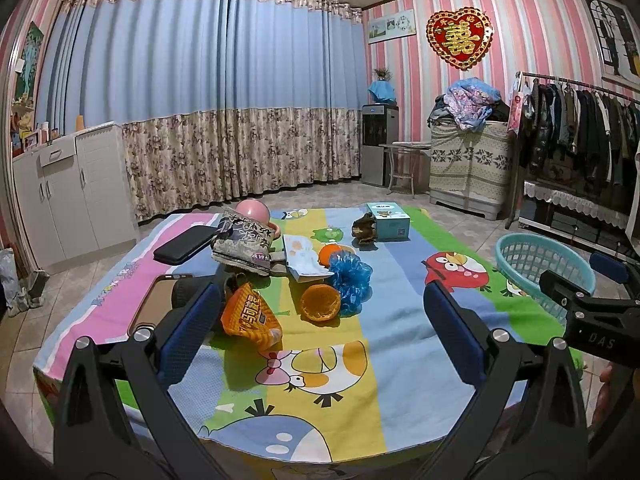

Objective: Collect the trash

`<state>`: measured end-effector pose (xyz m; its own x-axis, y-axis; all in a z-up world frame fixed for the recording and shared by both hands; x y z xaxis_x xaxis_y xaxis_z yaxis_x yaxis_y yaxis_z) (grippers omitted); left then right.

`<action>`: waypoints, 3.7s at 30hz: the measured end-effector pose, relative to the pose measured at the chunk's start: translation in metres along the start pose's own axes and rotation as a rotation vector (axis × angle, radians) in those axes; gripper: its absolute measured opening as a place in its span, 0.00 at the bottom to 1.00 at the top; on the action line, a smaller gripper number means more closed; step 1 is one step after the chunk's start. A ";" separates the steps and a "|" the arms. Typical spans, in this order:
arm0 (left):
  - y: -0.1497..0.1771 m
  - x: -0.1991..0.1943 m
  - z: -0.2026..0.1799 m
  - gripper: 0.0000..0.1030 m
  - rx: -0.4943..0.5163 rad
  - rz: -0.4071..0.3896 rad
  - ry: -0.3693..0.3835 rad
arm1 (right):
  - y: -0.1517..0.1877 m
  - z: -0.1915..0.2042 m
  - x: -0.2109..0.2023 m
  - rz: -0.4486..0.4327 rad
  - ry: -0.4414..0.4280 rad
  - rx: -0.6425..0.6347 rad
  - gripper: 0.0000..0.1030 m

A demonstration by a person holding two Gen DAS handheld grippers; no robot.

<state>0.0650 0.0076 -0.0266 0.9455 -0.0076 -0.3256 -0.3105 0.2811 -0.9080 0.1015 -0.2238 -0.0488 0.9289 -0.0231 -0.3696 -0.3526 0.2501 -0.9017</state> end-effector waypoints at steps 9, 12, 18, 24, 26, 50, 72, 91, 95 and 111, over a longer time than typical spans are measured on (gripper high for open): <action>0.004 0.001 0.001 0.96 -0.004 -0.002 0.002 | 0.000 0.000 0.000 0.001 -0.001 0.000 0.96; 0.005 0.002 0.001 0.96 -0.006 0.001 0.006 | 0.000 0.000 0.000 0.002 0.000 0.001 0.96; 0.004 0.002 0.002 0.96 -0.008 0.002 0.004 | 0.000 0.000 0.000 0.002 -0.001 0.000 0.96; 0.005 0.002 0.003 0.96 -0.012 0.007 0.007 | 0.000 0.000 0.001 0.002 0.000 -0.001 0.96; 0.005 0.002 0.005 0.96 -0.015 0.006 0.008 | 0.000 0.000 0.000 0.006 -0.003 0.002 0.96; 0.041 0.053 0.079 0.96 -0.096 0.166 -0.054 | 0.011 -0.013 0.021 0.048 0.054 0.027 0.96; 0.062 0.159 0.133 0.96 -0.068 0.362 0.068 | 0.028 0.000 0.057 0.174 0.171 -0.038 0.96; 0.043 0.152 0.163 0.70 -0.068 0.283 0.128 | 0.034 0.079 0.088 0.236 0.083 -0.076 0.96; 0.043 0.144 0.192 0.70 -0.081 0.265 0.055 | 0.038 0.113 0.100 0.257 0.036 -0.113 0.96; 0.063 0.124 0.247 0.70 -0.167 0.256 -0.012 | 0.073 0.200 0.145 0.442 -0.107 -0.253 0.31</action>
<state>0.1870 0.2613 -0.0588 0.8354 0.0550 -0.5469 -0.5494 0.1112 -0.8281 0.2333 -0.0151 -0.1232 0.6871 0.1344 -0.7140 -0.7175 -0.0290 -0.6959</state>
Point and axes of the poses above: each gripper's, at about its wrist camera, not at the fingertips, and x roughly the way its jaws point, z to its left, y to its underside, the point moved 7 cm from there along x, roughly the way its jaws point, and after that the axes turned 14 degrees about x, right-handed, at the moved point
